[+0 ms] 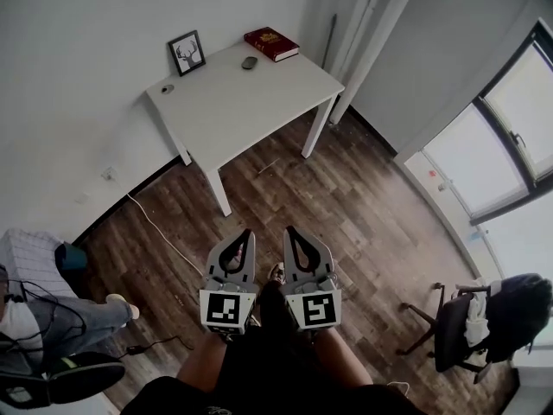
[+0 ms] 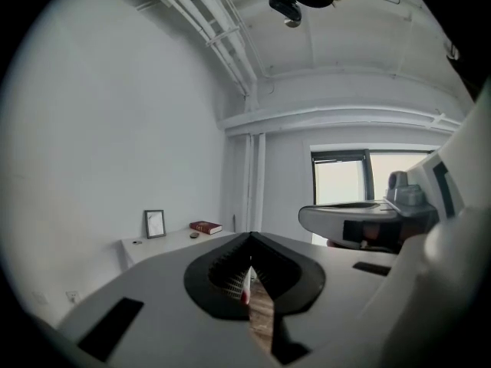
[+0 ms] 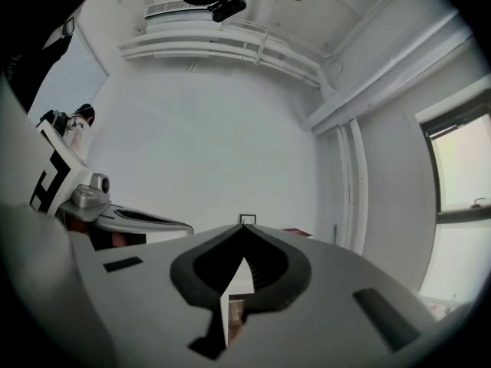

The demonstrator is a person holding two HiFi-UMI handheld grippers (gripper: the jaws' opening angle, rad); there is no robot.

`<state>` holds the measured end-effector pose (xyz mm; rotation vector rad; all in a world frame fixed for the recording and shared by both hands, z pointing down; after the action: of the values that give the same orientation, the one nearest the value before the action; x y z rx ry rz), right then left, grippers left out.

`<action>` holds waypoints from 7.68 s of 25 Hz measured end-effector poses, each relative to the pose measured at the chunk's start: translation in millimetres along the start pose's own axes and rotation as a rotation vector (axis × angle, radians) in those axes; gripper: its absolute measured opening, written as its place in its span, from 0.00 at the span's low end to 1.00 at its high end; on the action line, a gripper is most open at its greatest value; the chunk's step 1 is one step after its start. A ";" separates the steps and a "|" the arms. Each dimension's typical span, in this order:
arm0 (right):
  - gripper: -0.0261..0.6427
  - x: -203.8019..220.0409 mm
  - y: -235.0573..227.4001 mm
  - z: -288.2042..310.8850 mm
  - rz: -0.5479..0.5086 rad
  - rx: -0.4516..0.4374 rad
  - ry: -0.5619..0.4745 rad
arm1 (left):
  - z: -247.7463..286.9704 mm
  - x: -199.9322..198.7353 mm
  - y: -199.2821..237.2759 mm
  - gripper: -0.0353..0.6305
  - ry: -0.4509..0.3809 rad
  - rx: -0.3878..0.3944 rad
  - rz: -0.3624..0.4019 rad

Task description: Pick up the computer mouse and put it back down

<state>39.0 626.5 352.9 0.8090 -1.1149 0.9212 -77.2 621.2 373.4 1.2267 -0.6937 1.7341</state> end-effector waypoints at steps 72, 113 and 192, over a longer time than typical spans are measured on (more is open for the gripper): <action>0.07 -84.6 -220.1 573.2 -0.164 -0.162 0.121 | 511.7 -153.9 298.4 0.06 0.128 -0.028 -0.082; 0.07 -18.6 -323.7 727.8 0.002 -0.237 0.274 | 749.2 -77.9 387.5 0.09 0.518 -0.107 -0.181; 0.44 76.7 -327.7 831.1 0.807 -0.628 0.639 | 779.9 -61.8 376.7 0.50 0.530 0.196 -0.172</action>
<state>38.5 -233.1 608.0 -0.4860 -1.0482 1.2589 -57.0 -213.9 610.6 0.8598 -0.1041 1.8979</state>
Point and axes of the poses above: the fingertips, and each gripper's own axes: z forward along the fingers, y to its left, x out of its underside, the point moved 5 cm from there along -z, backward along the fingers, and after that the axes turned 14 degrees about y, right-handed, at the moved point
